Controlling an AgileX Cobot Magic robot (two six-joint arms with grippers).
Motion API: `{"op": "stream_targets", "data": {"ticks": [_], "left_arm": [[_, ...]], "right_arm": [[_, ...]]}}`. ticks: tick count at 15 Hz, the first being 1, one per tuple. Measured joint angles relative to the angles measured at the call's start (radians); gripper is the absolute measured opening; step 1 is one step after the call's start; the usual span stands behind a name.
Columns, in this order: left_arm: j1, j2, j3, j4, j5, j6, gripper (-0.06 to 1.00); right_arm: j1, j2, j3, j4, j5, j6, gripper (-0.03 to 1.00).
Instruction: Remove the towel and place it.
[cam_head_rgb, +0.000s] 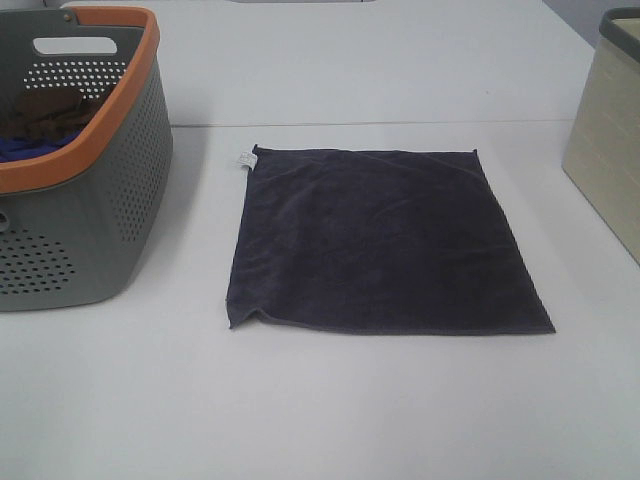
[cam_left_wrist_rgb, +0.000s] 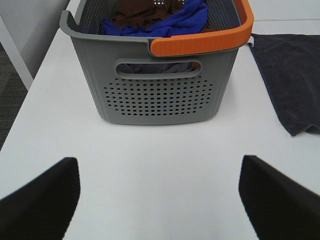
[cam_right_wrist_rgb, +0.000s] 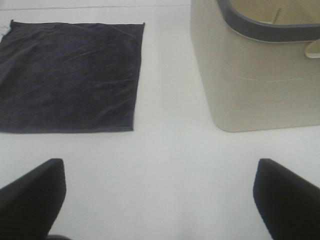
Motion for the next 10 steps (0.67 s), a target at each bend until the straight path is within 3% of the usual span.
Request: {"op": "stream_targets", "data": {"ticks": [2, 10], "left_arm": [[0.0, 0.0, 0.0, 0.0, 0.0, 0.0, 0.81], [-0.031, 0.0, 0.0, 0.0, 0.0, 0.0, 0.81]], "right_arm": [[-0.039, 0.0, 0.0, 0.0, 0.0, 0.0, 0.91], [-0.042, 0.0, 0.0, 0.0, 0.0, 0.0, 0.91]]}}
